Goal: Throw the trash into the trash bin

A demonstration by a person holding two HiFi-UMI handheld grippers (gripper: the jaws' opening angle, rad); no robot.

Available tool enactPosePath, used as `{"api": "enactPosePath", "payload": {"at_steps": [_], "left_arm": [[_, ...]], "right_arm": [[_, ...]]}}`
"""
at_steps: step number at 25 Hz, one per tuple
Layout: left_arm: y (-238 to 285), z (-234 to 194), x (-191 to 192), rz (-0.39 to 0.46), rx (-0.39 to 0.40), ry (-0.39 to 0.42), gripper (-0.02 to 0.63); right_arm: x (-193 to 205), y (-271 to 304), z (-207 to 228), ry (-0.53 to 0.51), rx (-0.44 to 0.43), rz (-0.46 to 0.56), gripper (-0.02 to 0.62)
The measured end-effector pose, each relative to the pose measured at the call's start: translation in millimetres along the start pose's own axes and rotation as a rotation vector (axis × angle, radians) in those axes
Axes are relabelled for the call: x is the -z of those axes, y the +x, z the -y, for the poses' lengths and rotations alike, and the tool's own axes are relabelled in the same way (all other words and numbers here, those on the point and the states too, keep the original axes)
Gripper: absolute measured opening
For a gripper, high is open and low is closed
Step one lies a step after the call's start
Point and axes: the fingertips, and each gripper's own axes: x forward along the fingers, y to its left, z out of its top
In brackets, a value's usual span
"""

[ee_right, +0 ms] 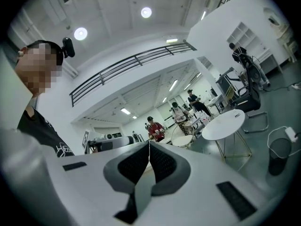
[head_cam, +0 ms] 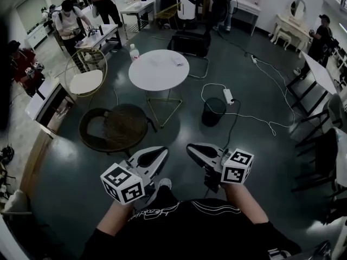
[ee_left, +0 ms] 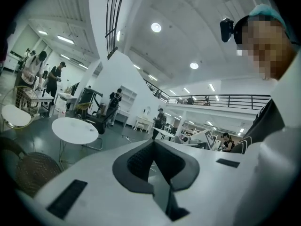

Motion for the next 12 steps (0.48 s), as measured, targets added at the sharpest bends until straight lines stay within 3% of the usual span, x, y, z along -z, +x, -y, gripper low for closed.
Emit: {"api": "enactPosePath", "payload": {"at_steps": [4,12], "left_arm": [[17,-62,-7,-0.018,-0.039,-0.043,0.006],[38,-180,-66,-0.025,-0.07,0.001,0.006]], "right_arm": [[-13,40,40,0.036,0.01,0.001,0.035],[-68,131,101,0.031,0.03,0.031,0.035]]}}
